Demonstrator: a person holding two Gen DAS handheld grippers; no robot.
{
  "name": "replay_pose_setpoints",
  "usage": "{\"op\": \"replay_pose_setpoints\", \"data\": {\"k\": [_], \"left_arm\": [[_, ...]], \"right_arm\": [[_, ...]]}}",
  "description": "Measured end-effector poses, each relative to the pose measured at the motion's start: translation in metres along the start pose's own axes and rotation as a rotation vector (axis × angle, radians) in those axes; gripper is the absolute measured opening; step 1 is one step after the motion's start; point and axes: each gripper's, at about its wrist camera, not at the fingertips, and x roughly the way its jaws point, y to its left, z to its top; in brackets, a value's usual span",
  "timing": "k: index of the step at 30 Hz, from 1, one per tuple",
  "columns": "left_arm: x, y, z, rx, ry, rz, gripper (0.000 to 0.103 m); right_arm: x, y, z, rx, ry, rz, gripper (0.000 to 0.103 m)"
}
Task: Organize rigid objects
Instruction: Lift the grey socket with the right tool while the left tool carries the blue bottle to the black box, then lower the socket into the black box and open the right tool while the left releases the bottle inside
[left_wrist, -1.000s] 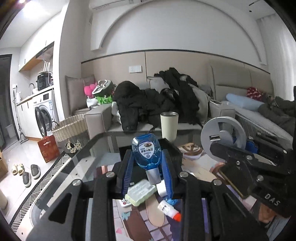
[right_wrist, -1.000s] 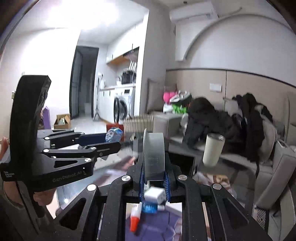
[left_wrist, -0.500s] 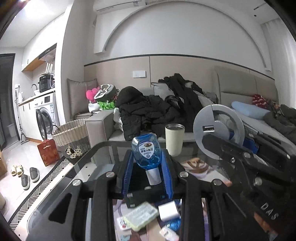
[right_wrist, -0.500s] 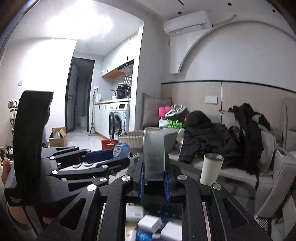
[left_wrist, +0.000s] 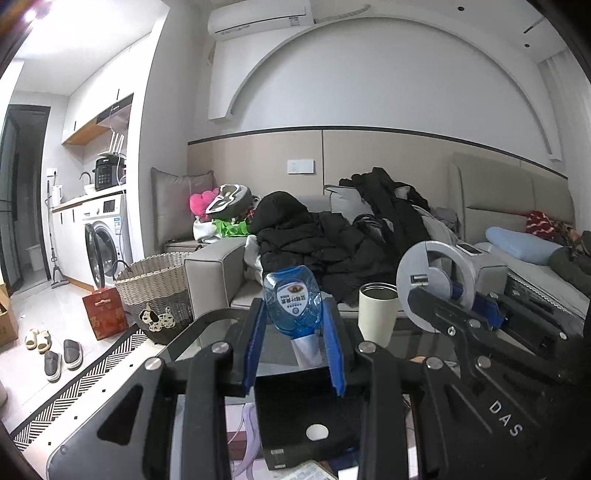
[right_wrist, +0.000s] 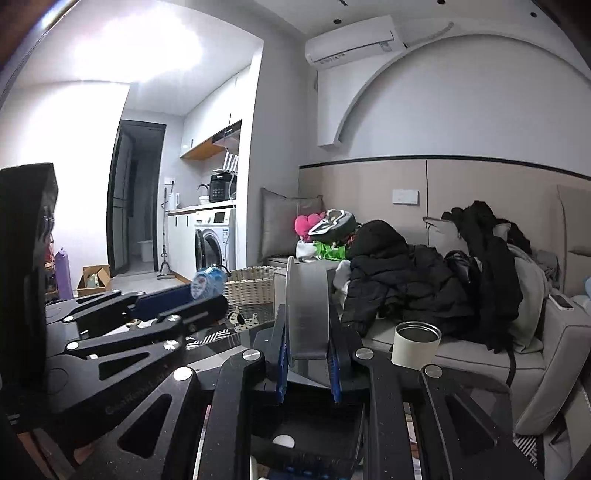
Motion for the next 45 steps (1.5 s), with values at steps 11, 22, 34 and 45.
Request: {"op": "replay_pose_setpoints", "data": {"k": [11, 22, 34, 45], "left_arm": [[0.055, 0.003, -0.015, -0.021, 0.205, 0.016, 0.029], [0.119, -0.006, -0.053, -0.015, 0.55, 0.003, 0.029], [0.133, -0.016, -0.083, -0.002, 0.693, -0.041, 0.029], [0.134, -0.01, -0.089, -0.027, 0.715, -0.04, 0.029]], "right_arm": [[0.056, -0.015, -0.017, 0.039, 0.138, -0.011, 0.016], [0.121, -0.04, -0.069, 0.11, 0.54, 0.001, 0.017], [0.145, -0.04, -0.115, 0.141, 0.752, 0.057, 0.017], [0.147, -0.04, -0.115, 0.151, 0.771, 0.056, 0.018]]}}
